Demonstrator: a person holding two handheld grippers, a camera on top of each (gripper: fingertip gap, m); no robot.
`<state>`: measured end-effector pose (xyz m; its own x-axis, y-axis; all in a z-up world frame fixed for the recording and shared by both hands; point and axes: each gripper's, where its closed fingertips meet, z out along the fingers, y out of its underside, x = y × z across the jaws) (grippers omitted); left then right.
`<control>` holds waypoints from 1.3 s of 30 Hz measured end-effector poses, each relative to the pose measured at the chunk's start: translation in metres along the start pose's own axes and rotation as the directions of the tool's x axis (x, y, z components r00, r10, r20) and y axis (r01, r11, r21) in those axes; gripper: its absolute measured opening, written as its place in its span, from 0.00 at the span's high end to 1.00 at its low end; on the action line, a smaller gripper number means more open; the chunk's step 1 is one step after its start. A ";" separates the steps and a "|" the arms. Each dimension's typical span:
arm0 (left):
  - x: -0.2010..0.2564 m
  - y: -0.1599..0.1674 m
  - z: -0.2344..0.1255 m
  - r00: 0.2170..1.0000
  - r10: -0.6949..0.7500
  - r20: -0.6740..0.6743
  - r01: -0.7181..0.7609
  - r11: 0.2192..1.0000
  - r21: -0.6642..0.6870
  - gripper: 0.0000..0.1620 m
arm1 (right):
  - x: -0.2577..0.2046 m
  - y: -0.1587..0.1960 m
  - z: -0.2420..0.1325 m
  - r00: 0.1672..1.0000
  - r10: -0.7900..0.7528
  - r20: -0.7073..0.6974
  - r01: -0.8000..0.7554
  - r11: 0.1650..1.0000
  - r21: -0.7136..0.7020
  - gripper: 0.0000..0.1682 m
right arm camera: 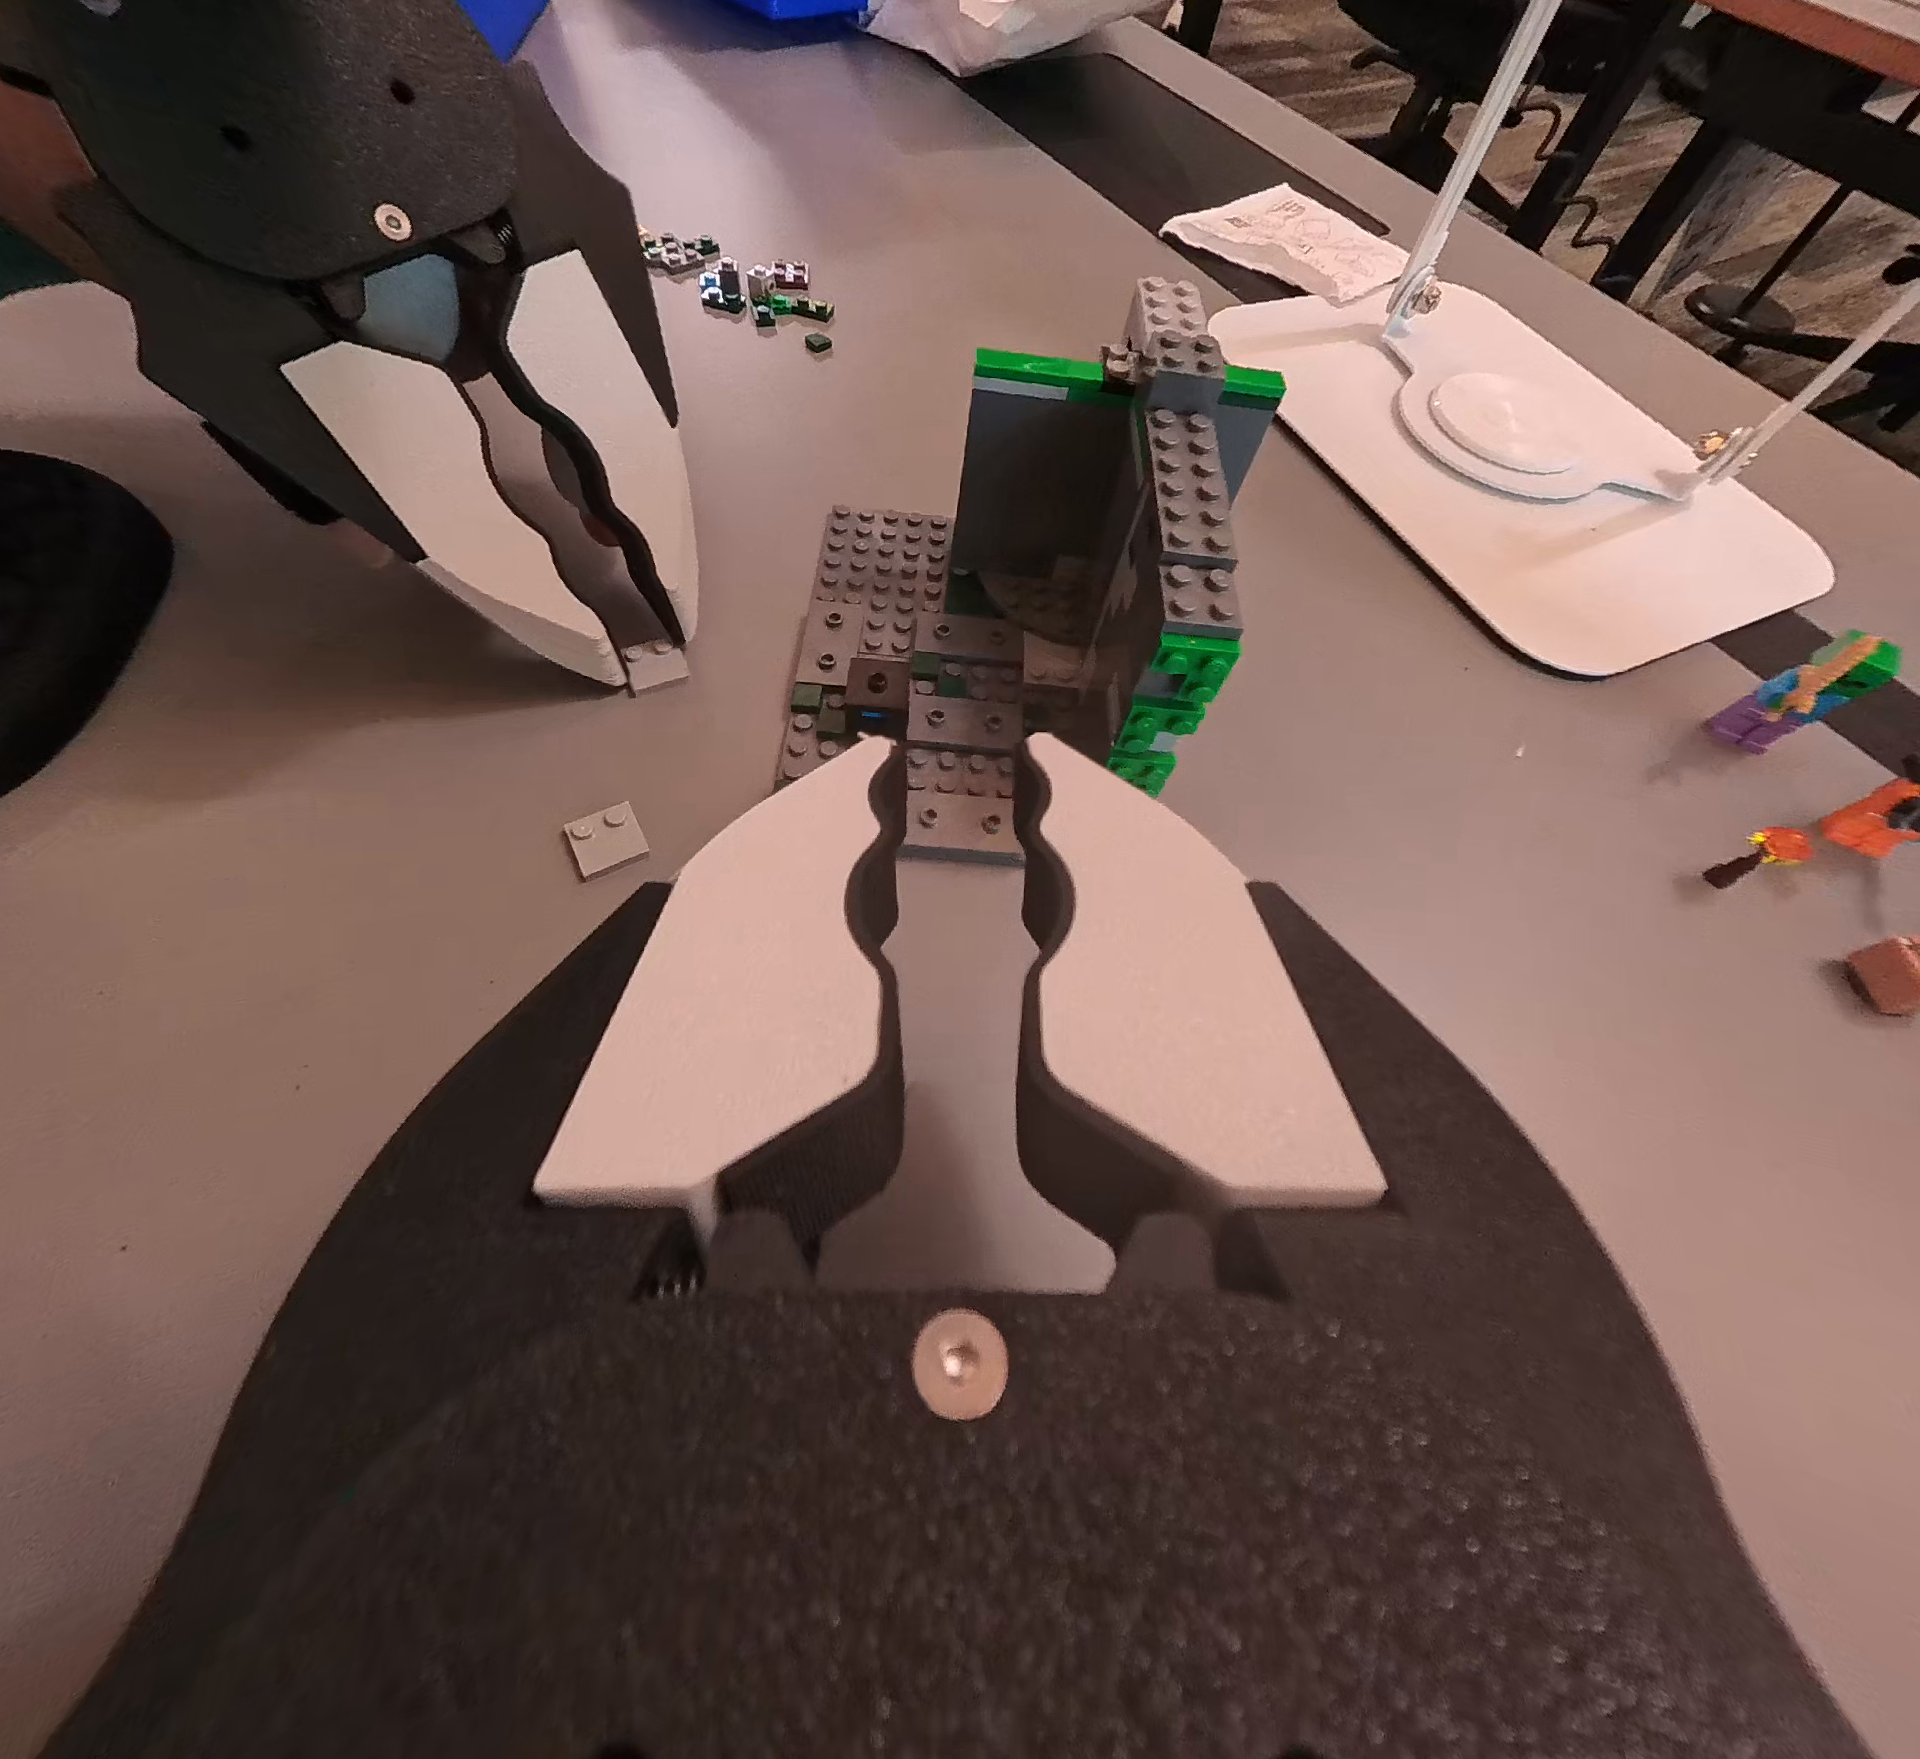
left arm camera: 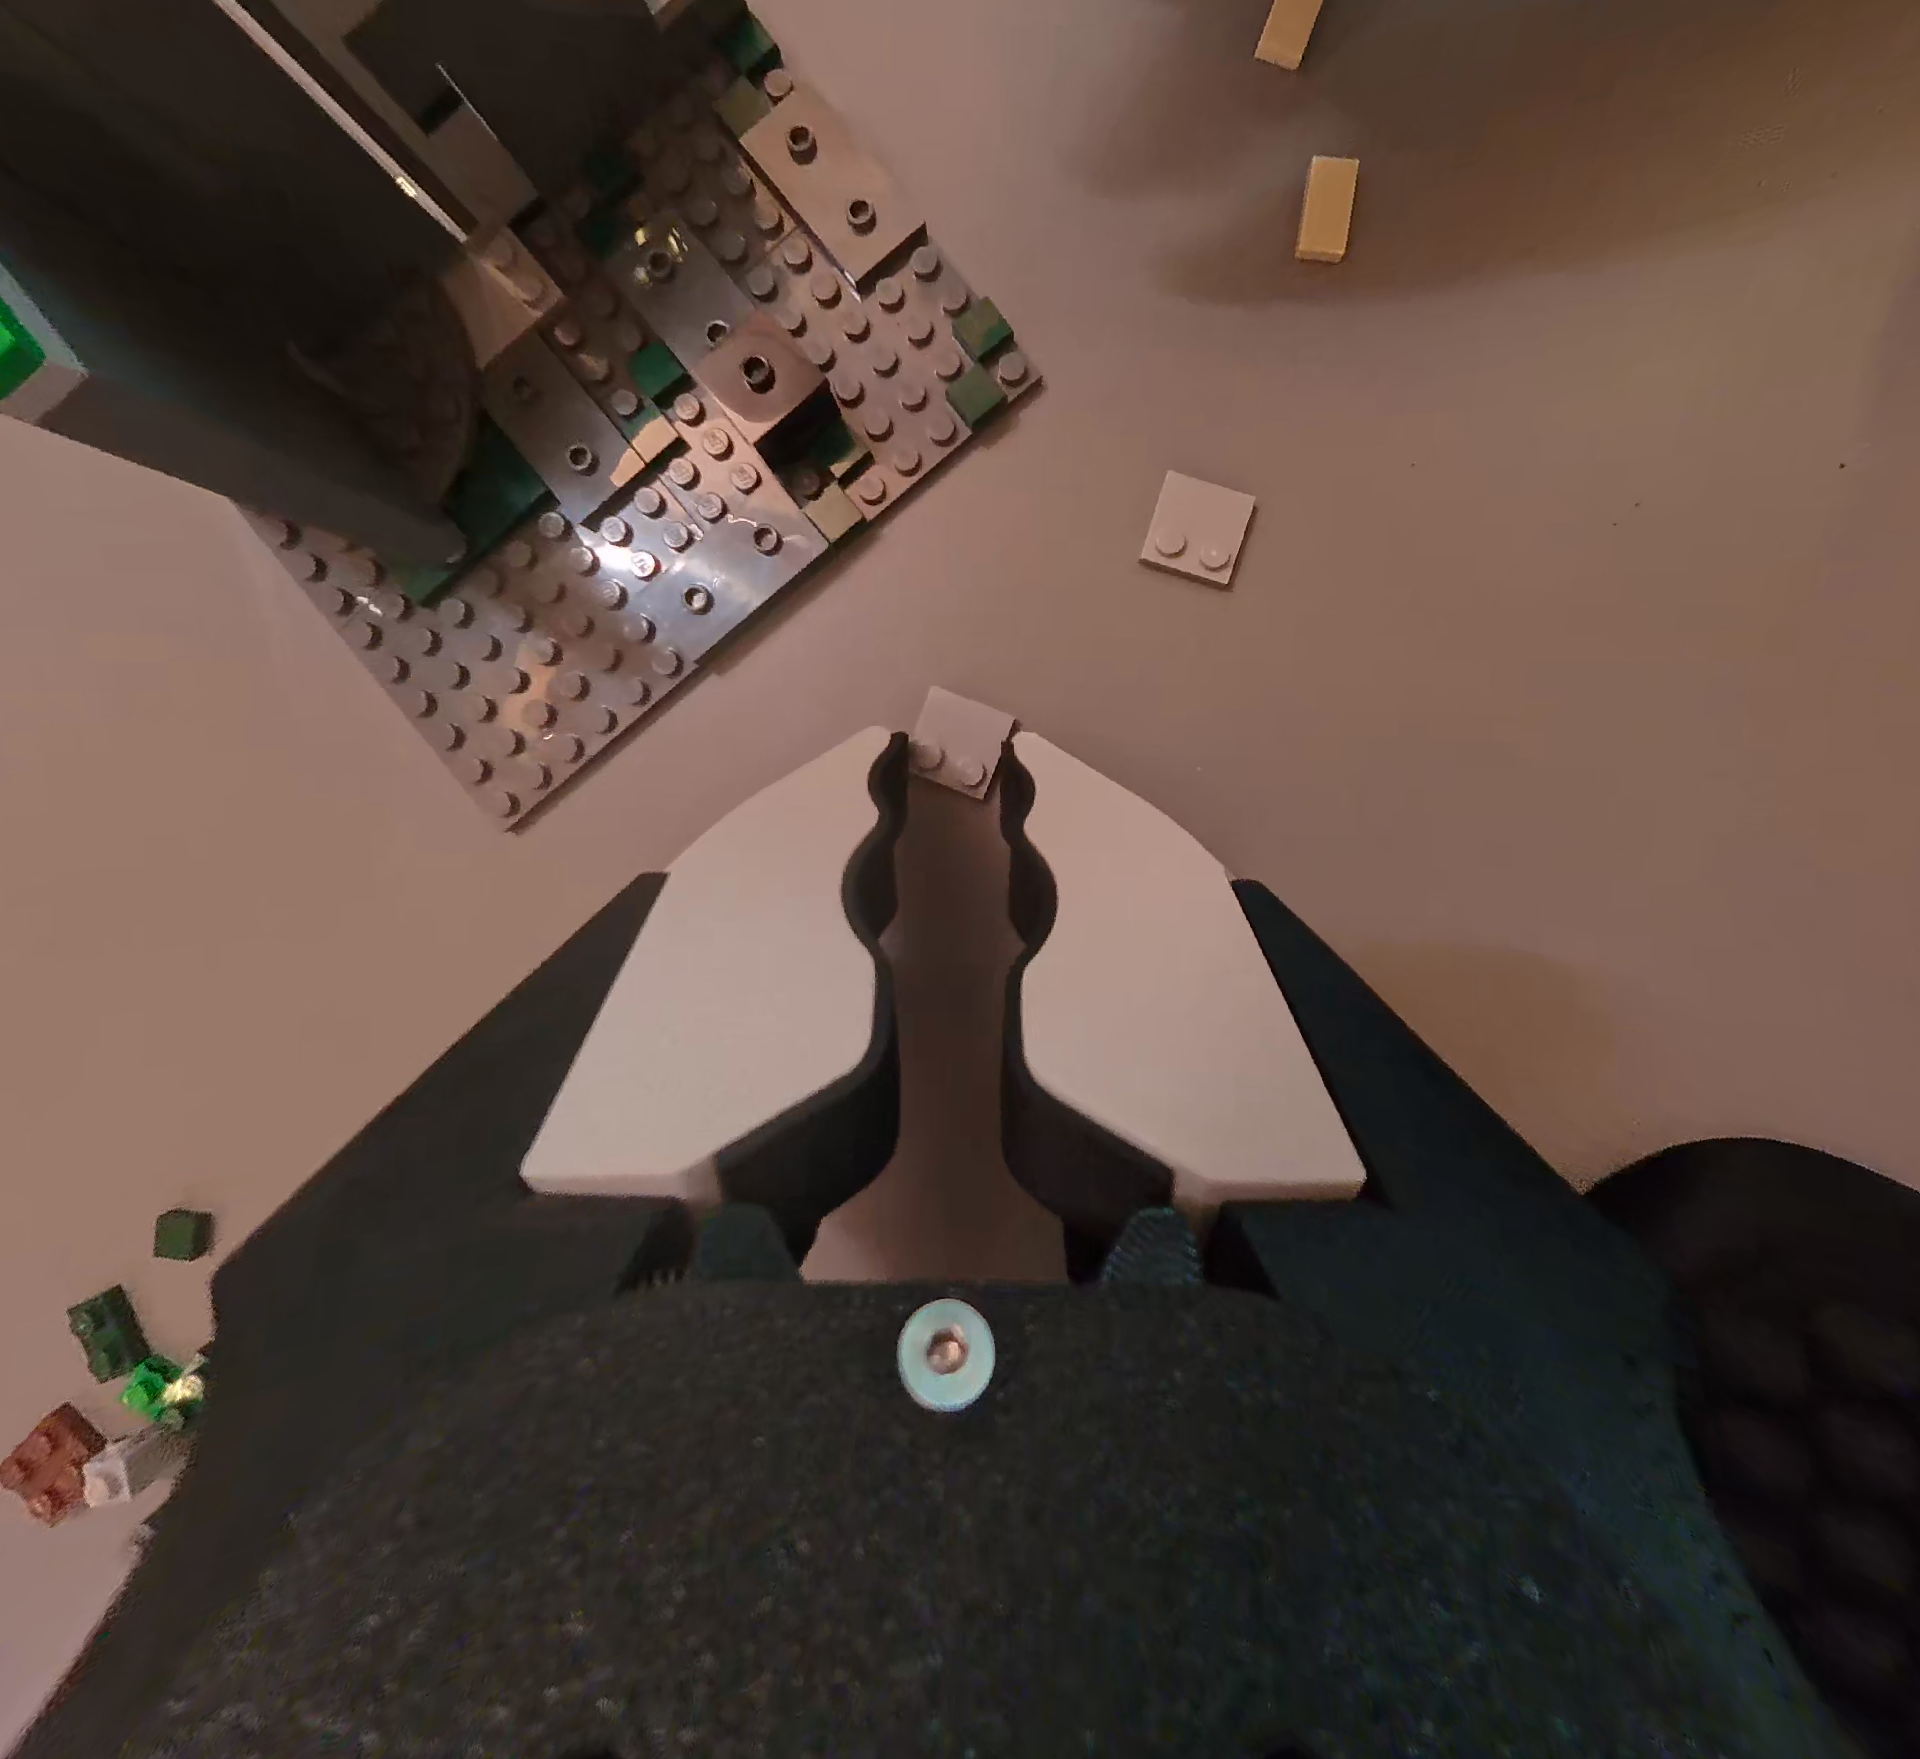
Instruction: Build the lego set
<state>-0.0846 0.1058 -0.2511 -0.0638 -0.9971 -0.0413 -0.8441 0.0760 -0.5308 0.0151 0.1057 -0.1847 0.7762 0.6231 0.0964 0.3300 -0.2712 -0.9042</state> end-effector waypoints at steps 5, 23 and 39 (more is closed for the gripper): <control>0.003 -0.013 -0.009 0.999 0.044 -0.008 -0.044 0.998 0.051 0.90 | -0.021 -0.005 0.000 0.994 -0.056 0.093 0.054 0.998 0.026 0.89; 0.025 -0.085 -0.052 0.927 0.360 -0.106 -0.336 0.922 0.193 0.90 | -0.067 -0.032 0.001 0.932 -0.354 0.081 0.348 0.934 0.079 0.85; 0.012 -0.091 -0.063 0.941 0.338 -0.032 -0.321 0.916 0.239 0.86 | -0.048 -0.033 0.000 0.994 -0.091 0.059 0.089 0.996 0.031 0.90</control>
<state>-0.0423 0.0865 -0.1502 -0.3624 -0.9122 -0.1912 -0.6258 0.3902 -0.6754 -0.0330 0.0850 -0.1601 0.7097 0.6877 0.1533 0.3809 -0.1915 -0.9046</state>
